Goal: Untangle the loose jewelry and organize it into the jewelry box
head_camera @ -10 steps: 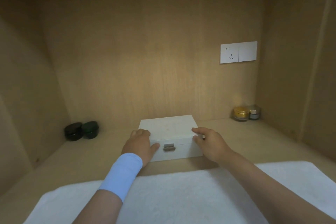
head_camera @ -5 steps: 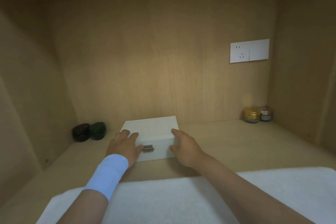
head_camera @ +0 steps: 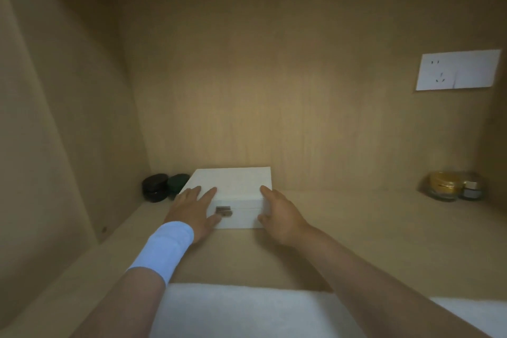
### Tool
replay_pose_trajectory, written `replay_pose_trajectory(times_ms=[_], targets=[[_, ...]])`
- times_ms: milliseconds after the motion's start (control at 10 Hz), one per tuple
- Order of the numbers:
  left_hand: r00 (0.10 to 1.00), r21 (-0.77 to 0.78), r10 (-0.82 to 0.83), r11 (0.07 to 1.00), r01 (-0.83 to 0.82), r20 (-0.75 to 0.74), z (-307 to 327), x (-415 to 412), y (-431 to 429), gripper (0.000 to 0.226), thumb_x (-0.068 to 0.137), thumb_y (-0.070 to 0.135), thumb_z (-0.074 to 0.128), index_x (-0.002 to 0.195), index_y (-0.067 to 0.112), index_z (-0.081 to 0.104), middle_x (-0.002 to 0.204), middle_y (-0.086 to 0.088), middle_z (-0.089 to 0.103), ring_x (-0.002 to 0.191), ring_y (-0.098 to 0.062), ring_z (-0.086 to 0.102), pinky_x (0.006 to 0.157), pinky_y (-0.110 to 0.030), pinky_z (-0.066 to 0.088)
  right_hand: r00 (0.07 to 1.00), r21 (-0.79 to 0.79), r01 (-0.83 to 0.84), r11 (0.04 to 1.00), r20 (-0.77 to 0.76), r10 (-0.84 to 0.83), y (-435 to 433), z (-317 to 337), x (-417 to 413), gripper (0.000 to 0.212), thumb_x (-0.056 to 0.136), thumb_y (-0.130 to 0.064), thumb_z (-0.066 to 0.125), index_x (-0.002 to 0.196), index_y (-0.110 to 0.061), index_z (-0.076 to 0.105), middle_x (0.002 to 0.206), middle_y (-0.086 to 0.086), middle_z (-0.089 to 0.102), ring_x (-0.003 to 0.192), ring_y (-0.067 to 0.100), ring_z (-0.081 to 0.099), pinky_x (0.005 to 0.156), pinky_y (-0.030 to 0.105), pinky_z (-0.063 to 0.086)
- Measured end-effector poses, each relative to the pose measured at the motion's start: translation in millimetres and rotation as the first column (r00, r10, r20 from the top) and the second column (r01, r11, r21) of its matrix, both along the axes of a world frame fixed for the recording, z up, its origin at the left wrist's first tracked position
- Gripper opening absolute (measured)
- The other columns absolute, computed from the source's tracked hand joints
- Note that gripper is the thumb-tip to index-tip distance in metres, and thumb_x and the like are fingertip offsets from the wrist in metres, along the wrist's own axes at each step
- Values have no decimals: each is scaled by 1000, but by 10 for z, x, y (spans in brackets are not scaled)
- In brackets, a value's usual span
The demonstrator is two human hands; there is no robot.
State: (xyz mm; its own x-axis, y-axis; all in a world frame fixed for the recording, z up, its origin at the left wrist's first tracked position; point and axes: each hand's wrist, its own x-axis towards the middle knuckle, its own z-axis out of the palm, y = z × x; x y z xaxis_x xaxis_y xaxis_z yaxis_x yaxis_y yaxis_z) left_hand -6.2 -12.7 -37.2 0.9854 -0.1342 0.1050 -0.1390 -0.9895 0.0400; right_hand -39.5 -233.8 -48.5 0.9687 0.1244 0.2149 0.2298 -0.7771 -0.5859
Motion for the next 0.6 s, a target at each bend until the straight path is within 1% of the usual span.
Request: replay_pose_trajectory(times_ms=[100, 200, 300, 400, 500, 600], targets=[[1000, -44, 11, 999, -11, -15, -21, 158, 89, 71, 95, 59, 39, 154, 40, 4, 164, 0, 1, 150, -24, 1, 122, -39, 7, 1000, -5, 0, 1000, 16, 0, 70, 8, 130, 57, 97, -12, 54, 150, -9, 33, 146, 14, 43, 133, 31, 44, 108, 28, 31], [1000, -90, 6, 996, -4, 19, -27, 264, 146, 67, 92, 62, 42, 151, 44, 15, 162, 2, 11, 148, -24, 8, 121, -38, 12, 997, -7, 38, 999, 66, -38, 91, -8, 228, 53, 96, -11, 53, 148, -11, 40, 145, 12, 48, 133, 27, 47, 108, 25, 31], [999, -147, 1, 989, 6, 45, -24, 304, 169, 64, 89, 63, 46, 147, 47, 25, 159, 4, 18, 146, -22, 13, 118, -38, 17, 995, -1, 49, 999, 90, -48, 77, -35, 302, 55, 95, -13, 55, 148, -14, 42, 148, 7, 48, 135, 22, 46, 110, 21, 28], [999, -139, -16, 990, 19, 28, -2, 298, 165, 65, 88, 63, 47, 147, 46, 26, 158, 3, 20, 145, -23, 13, 118, -38, 17, 998, -32, 38, 999, 59, -36, 74, -33, 297, 56, 95, -15, 54, 149, -17, 38, 151, 9, 40, 137, 26, 42, 113, 30, 30], [998, -162, -22, 986, 30, 52, -44, 271, 175, 70, 87, 61, 50, 149, 44, 23, 160, 3, 17, 147, -22, 9, 119, -38, 16, 991, -184, 115, 976, 87, -100, 172, -48, 251, 59, 94, -24, 53, 148, -23, 28, 160, 16, 14, 148, 34, 19, 118, 43, 24], [994, -203, -52, 977, 71, 98, -43, 200, 190, 68, 89, 55, 53, 149, 41, 26, 160, 5, 19, 147, -20, 12, 119, -37, 19, 975, -304, 127, 944, 214, -62, 299, -27, 182, 65, 93, -28, 52, 151, -24, 23, 164, 17, -1, 152, 32, 1, 121, 48, 10]])
